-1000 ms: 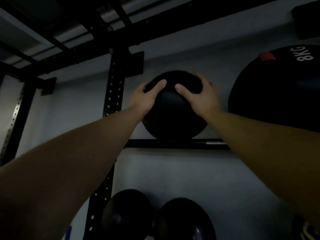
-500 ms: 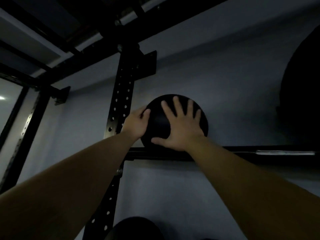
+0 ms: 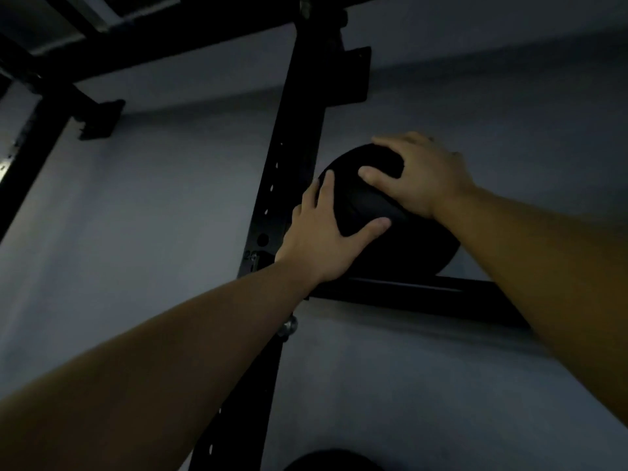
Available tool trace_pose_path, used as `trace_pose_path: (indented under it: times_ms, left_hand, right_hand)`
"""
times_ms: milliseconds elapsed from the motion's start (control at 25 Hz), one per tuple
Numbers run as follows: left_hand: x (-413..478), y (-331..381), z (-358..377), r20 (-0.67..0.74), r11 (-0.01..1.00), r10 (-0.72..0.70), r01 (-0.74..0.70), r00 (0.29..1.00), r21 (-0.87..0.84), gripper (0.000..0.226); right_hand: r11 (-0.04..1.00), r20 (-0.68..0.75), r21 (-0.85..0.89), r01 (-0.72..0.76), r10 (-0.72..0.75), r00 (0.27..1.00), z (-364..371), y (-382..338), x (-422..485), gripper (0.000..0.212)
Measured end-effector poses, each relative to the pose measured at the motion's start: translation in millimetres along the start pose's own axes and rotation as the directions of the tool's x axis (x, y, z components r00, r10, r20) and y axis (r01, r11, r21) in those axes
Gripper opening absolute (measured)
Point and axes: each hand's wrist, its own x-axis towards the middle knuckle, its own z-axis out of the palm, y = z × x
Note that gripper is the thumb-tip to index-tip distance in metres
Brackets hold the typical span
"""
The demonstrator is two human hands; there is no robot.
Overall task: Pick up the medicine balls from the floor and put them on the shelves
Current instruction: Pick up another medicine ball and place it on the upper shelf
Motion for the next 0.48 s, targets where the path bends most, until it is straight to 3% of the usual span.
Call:
trace_pose_path:
  times_ms: [160, 360, 480]
  left_hand:
    - [-10, 6, -4, -0.073, 0.999, 0.042, -0.044, 0.996, -0.025, 0.134]
    - [-17, 18, -18, 0.059, 0.987, 0.126, -0.131, 0.99, 0.088, 0.133]
    - [-13, 32, -39, 0.129, 0.988, 0.127, -0.137, 0.983, 0.07, 0.112]
  right_hand:
    - [0.995, 0.013, 0.003, -0.103, 0.103, 0.995, -11, -4, -44, 0.1]
    - [0.975, 0.245, -0.054, -0.217, 0.224, 0.943, -49, -10, -76, 0.103]
    - [0.954, 0.346, -0.108, -0.279, 0.299, 0.889, -81, -10, -87, 0.102]
